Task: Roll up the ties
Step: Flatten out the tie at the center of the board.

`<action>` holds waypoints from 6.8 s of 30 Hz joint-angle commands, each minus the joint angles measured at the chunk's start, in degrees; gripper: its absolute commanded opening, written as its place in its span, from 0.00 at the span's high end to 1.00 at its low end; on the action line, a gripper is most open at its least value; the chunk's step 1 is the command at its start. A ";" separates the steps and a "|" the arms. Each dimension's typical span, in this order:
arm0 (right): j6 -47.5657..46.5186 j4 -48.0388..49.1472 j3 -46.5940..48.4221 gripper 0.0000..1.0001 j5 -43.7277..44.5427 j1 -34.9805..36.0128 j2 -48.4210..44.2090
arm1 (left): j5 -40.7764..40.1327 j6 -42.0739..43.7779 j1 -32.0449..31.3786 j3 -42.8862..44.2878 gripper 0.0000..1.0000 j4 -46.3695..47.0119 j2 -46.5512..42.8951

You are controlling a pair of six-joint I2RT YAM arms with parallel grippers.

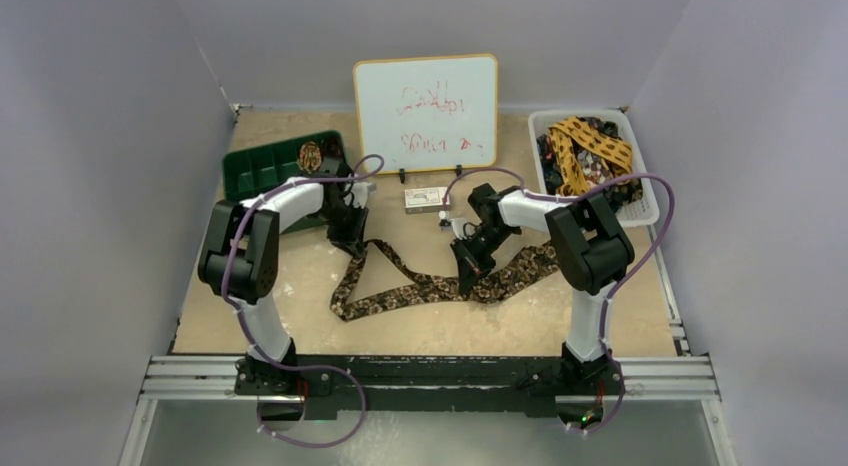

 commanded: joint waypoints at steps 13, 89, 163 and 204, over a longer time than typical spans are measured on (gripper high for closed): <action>-4.00 -5.14 3.20 1.00 0.01 -0.83 -1.89 | 17.54 4.23 0.11 1.40 1.00 -8.28 -8.02; -9.34 28.86 7.18 0.65 15.12 12.72 -2.10 | -10.82 -49.54 -6.13 -26.59 0.37 4.47 -52.69; 38.20 34.42 -4.25 0.82 4.21 13.22 -7.75 | 3.09 -44.98 -7.36 -29.19 0.37 13.76 -47.28; 31.84 18.93 -16.16 0.49 37.83 -7.59 -26.51 | 3.73 -42.83 -7.36 -29.07 0.37 12.29 -48.10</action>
